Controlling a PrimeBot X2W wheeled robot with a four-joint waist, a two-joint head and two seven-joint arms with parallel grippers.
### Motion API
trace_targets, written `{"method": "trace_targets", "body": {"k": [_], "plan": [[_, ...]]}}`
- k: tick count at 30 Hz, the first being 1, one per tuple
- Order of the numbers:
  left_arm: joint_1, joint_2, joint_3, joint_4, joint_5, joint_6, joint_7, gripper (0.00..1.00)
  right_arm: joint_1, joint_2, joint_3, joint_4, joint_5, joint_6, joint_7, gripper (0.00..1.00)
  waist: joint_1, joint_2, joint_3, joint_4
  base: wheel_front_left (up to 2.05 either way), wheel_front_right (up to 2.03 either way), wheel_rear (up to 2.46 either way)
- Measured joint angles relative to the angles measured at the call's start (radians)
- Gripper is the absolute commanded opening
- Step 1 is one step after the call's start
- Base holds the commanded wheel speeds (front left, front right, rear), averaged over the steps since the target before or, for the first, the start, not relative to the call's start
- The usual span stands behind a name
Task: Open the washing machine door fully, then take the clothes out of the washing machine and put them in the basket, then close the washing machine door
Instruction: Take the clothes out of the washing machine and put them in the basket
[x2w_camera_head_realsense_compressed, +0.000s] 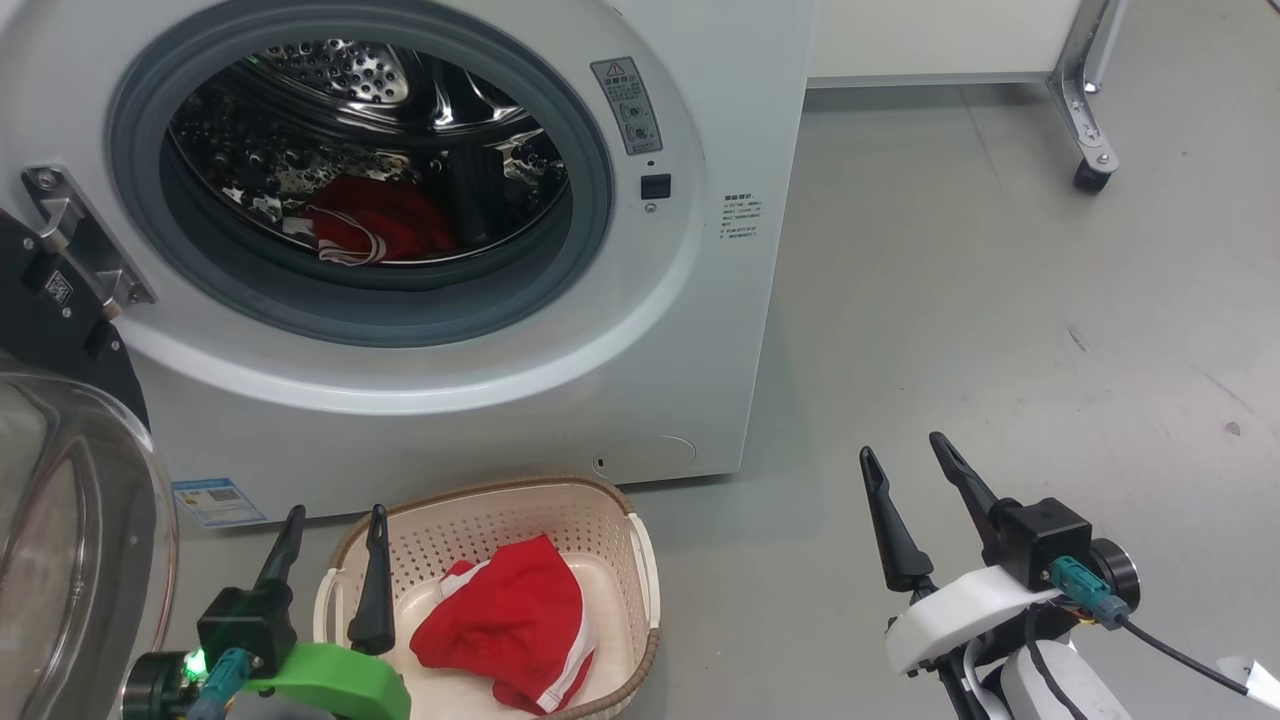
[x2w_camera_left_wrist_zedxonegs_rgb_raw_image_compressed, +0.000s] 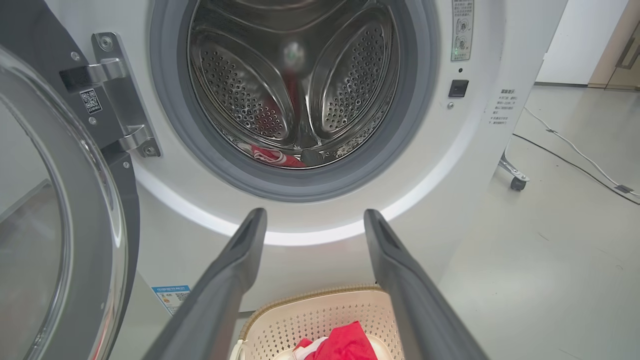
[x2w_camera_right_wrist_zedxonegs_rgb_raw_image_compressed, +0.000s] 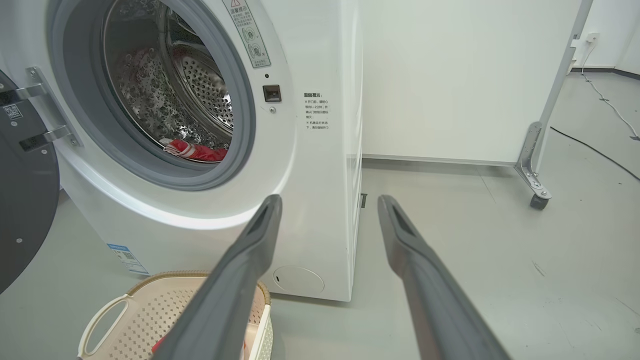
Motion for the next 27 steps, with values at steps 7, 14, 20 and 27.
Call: {"method": "trace_targets", "body": {"k": [7,14,20,27], "plan": [[0.01,0.0,-0.004,-0.038,0.0,0.008,0.013,1.0,0.0,0.0,-0.001,-0.004,0.0,0.0,0.0,1.0,0.0,0.0,0.005,0.001,0.0,0.0,0.0],[0.025,0.001,-0.006,-0.068,0.002,0.012,0.031,1.0,0.0,0.0,-0.001,-0.01,0.0,0.0,0.0,1.0,0.0,0.0,0.013,0.002,0.0,0.0,0.0],[0.026,0.001,-0.007,-0.095,0.007,0.017,0.044,1.0,-0.001,0.0,0.0,-0.019,-0.002,0.0,0.0,1.0,0.0,0.0,0.031,0.0,0.0,0.0,0.0],[0.024,0.004,-0.009,-0.113,0.007,0.017,0.066,1.0,-0.004,0.0,0.001,-0.037,-0.018,0.0,0.0,1.0,0.0,0.0,0.073,-0.004,0.0,0.0,0.0]]}}
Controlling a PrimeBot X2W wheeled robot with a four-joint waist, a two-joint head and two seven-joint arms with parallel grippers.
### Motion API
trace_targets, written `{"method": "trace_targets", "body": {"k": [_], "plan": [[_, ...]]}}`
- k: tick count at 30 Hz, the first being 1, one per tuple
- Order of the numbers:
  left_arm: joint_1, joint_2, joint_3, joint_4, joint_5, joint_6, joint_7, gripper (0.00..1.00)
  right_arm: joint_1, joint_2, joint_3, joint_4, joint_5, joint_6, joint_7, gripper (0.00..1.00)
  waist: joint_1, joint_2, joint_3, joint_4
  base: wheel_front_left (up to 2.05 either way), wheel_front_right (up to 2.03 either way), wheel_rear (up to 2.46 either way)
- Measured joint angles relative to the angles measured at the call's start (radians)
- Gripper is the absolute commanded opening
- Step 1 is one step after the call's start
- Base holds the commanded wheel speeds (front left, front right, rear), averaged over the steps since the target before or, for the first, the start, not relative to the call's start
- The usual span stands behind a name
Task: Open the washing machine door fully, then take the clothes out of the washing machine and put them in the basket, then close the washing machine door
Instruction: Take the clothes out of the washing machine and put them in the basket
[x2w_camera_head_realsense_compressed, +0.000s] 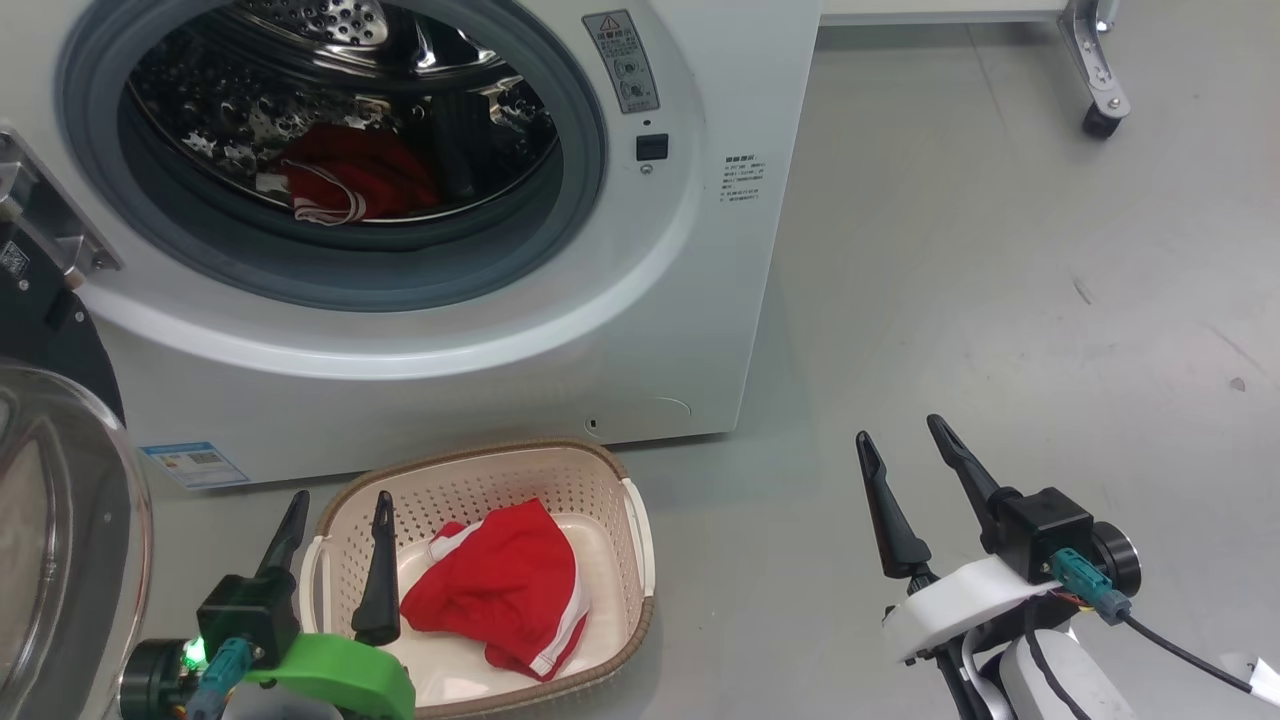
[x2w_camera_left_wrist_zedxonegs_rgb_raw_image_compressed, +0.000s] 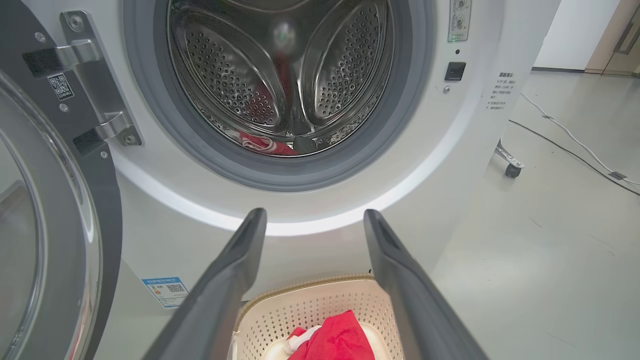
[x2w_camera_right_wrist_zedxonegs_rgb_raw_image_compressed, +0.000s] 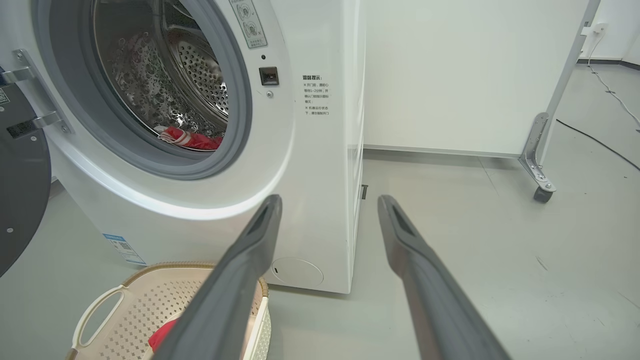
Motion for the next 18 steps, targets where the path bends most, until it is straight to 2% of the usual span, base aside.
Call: {"method": "trace_targets", "body": {"k": [8,18], "plan": [[-0.058,0.007,-0.005,0.0,0.0,-0.002,0.035,1.0,-0.047,0.0,0.011,-0.032,-0.007,0.0,0.0,1.0,0.0,0.0,0.077,-0.012,0.0,0.0,0.0],[-0.263,0.032,0.013,0.061,0.0,-0.011,0.082,1.0,-0.137,-0.001,0.049,-0.073,-0.005,0.008,0.0,1.0,0.0001,0.0,0.205,-0.044,0.0,0.0,0.0]]}}
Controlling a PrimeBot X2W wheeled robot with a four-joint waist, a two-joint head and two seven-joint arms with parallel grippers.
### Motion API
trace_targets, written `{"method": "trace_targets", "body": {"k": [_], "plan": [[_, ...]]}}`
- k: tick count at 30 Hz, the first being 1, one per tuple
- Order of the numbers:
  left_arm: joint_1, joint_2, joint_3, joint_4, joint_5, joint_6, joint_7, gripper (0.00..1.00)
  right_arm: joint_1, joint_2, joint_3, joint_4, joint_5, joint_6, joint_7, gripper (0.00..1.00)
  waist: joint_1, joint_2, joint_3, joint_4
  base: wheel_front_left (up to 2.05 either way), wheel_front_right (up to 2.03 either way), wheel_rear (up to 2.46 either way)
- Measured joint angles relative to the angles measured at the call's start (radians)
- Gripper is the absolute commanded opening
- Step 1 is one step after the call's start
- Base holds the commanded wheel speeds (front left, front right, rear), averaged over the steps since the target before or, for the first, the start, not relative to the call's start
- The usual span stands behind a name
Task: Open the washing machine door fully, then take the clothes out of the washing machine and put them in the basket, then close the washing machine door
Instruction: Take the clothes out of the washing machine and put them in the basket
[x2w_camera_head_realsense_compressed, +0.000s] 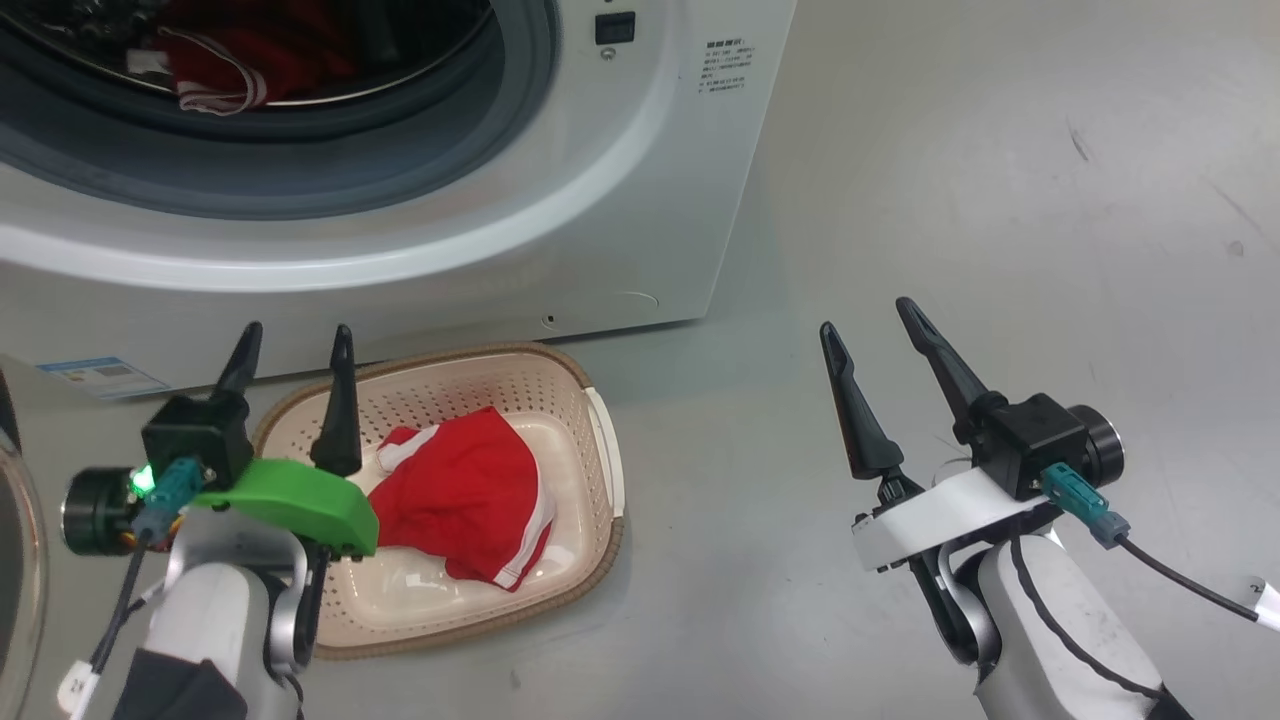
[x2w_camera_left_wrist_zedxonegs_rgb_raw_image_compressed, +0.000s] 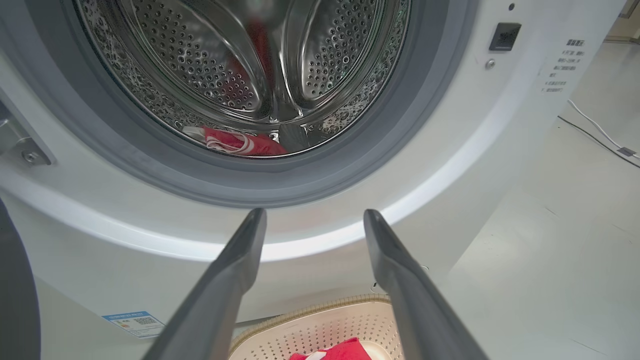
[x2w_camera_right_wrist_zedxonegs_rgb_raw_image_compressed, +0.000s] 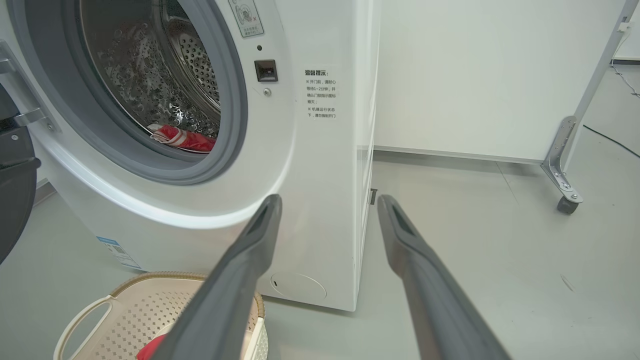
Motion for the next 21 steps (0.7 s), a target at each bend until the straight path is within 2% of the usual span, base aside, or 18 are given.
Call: {"method": "trace_targets", "body": {"k": [10,21], "plan": [[-0.208,0.035,0.031,0.083,-0.003,-0.009,0.072,1.0,-0.079,-0.002,0.044,-0.036,0.049,-0.001,0.0,1.0,0.0001,0.0,0.119,-0.053,0.0,0.0,0.0],[-0.424,0.165,0.092,0.191,0.003,-0.017,0.187,1.0,-0.148,-0.005,0.121,-0.056,0.133,-0.011,0.0,1.0,0.0001,0.0,0.236,-0.154,0.0,0.0,0.0]]}}
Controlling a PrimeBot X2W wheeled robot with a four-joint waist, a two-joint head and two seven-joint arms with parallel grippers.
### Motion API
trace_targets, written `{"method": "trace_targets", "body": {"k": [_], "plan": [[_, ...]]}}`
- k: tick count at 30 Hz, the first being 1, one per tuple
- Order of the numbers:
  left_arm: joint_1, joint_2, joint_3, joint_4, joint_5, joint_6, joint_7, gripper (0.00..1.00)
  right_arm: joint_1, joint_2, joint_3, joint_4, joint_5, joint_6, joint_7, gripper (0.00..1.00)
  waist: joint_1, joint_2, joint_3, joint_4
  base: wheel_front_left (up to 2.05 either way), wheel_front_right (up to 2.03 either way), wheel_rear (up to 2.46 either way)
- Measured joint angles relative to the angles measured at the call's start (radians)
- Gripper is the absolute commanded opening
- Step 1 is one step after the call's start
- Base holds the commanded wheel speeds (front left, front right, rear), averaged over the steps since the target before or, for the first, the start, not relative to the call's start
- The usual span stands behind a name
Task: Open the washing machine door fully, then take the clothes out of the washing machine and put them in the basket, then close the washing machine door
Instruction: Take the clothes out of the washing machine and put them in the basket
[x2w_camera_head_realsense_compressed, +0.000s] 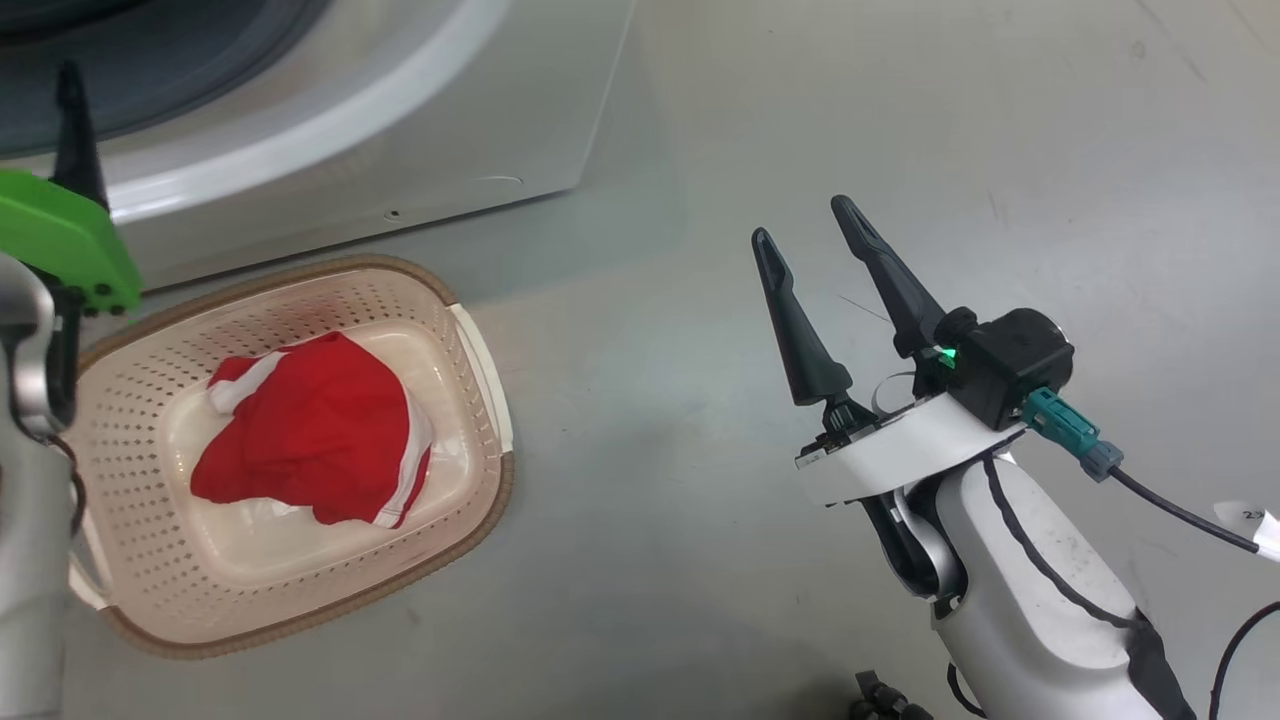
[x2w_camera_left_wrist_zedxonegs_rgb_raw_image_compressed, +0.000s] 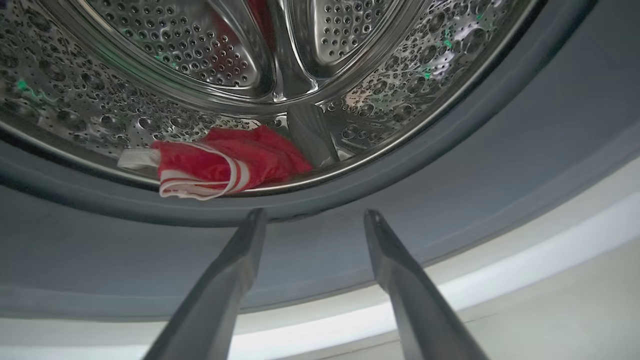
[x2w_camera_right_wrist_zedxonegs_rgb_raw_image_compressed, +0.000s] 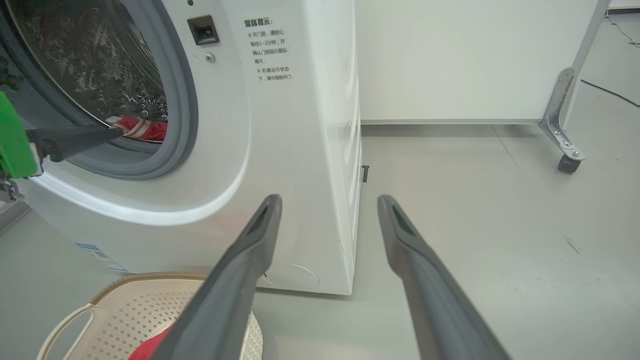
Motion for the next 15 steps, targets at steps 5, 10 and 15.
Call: {"method": "trace_targets", "body": {"k": [5,10,15], "plan": [[-0.078,0.064,0.023,0.037,0.009,0.0,0.04,1.0,-0.026,0.0,0.03,-0.012,0.019,-0.008,0.0,1.0,0.0,0.0,0.039,-0.052,0.0,0.0,0.0],[-0.156,0.121,0.033,0.066,0.03,-0.01,0.081,1.0,-0.047,0.0,0.053,-0.028,0.054,-0.016,0.0,1.0,0.0,0.0,0.074,-0.096,0.0,0.0,0.0],[-0.229,0.187,0.052,0.095,0.041,-0.018,0.107,1.0,-0.062,0.001,0.08,-0.034,0.075,-0.025,0.0,1.0,-0.0001,0.0,0.109,-0.141,0.0,0.0,0.0]]}}
